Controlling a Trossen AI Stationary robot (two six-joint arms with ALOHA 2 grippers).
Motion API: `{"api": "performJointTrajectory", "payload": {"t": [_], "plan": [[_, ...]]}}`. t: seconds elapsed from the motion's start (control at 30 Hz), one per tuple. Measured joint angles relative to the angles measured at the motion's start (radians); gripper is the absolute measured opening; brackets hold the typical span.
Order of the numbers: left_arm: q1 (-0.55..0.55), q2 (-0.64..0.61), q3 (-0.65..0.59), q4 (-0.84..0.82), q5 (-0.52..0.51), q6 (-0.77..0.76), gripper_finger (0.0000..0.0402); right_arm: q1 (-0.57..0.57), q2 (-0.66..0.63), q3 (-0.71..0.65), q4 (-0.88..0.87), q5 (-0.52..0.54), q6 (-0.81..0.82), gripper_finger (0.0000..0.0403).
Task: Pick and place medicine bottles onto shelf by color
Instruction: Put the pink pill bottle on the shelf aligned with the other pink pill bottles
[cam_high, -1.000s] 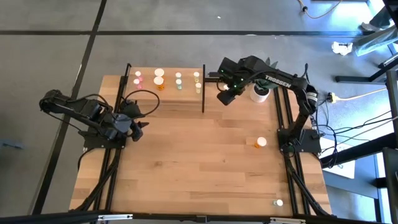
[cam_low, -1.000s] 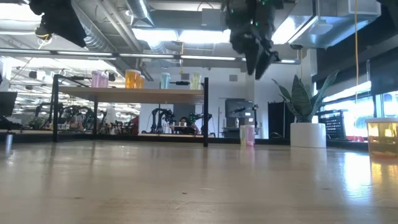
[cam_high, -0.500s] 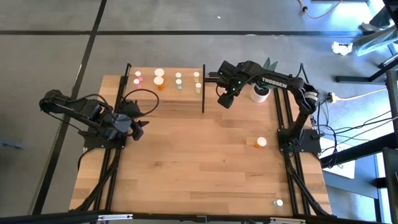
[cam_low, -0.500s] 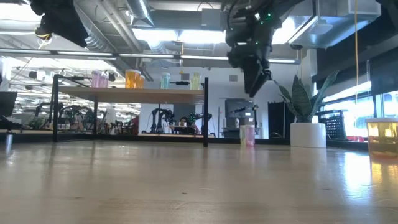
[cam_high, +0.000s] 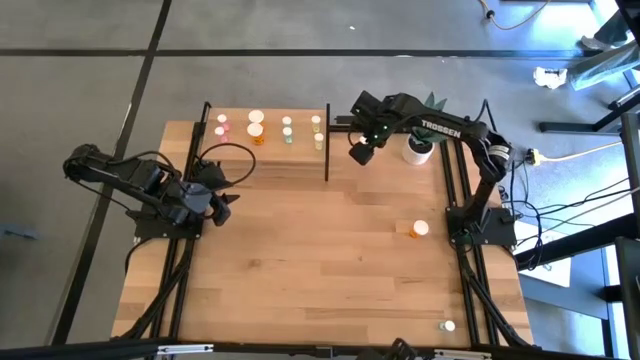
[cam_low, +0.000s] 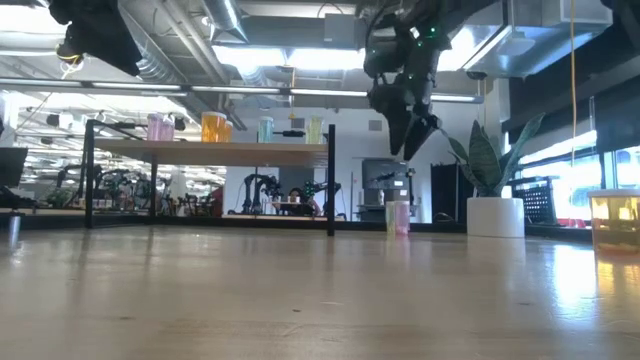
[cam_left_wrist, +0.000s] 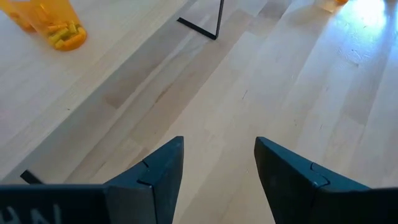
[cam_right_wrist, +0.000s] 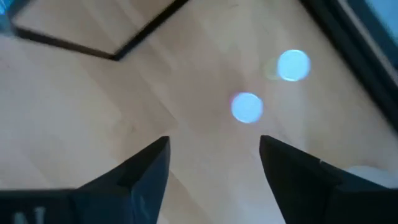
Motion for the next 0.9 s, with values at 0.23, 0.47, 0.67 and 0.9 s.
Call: {"api": "performJointTrajectory", "payload": {"t": [0.23,0.47,0.67,0.9], "plan": [[0.000,0.000,0.000,0.000,0.000,0.000,0.0190,-0.032,0.078,0.000,0.018,-0.024,0.041,0.0252],[0.000,0.000,0.000,0.000,0.000,0.000,0.0190,-0.034,0.143,0.000,0.030,0.047,0.040,0.0252],[0.000,0.000,0.000,0.000,0.000,0.000,0.0190,-0.036,0.164,0.000,0.050,0.063,0.040,0.0252],[0.000,0.000,0.000,0.000,0.000,0.000,0.0190,-0.037,0.206,0.000,0.048,0.064,0.016,0.0252]]}}
